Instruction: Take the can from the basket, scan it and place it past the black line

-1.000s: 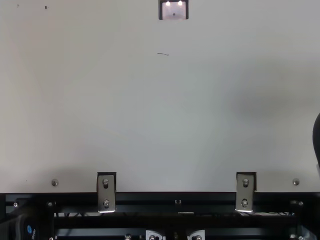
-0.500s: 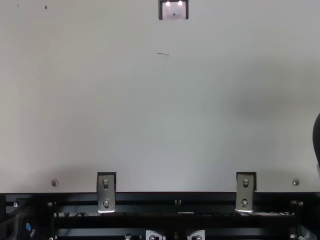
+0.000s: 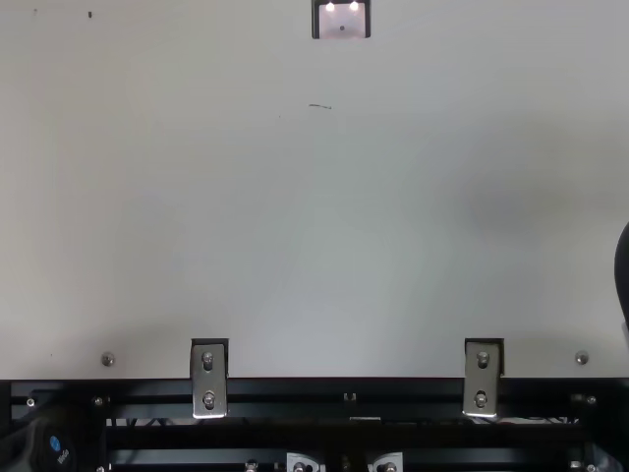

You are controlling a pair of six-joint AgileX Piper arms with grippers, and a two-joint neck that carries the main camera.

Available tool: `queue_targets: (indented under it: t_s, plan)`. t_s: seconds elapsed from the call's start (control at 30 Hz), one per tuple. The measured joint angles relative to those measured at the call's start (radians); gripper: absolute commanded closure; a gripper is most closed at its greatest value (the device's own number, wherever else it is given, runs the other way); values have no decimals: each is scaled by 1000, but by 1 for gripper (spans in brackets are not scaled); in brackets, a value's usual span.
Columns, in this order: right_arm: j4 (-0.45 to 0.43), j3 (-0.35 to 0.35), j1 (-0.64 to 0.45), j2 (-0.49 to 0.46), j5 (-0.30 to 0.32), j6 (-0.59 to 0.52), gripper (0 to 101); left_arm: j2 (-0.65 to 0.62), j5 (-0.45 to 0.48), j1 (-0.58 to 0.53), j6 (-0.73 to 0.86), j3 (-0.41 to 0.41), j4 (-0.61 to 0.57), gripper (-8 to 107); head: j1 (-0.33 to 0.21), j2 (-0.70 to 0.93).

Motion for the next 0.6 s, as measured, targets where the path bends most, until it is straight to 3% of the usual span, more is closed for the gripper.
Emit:
queue_targets:
  t_s: [0.6]
  plan:
    - [0,0,0,0,1,0,0,153,30,29,29,-90,30,9,0,0]
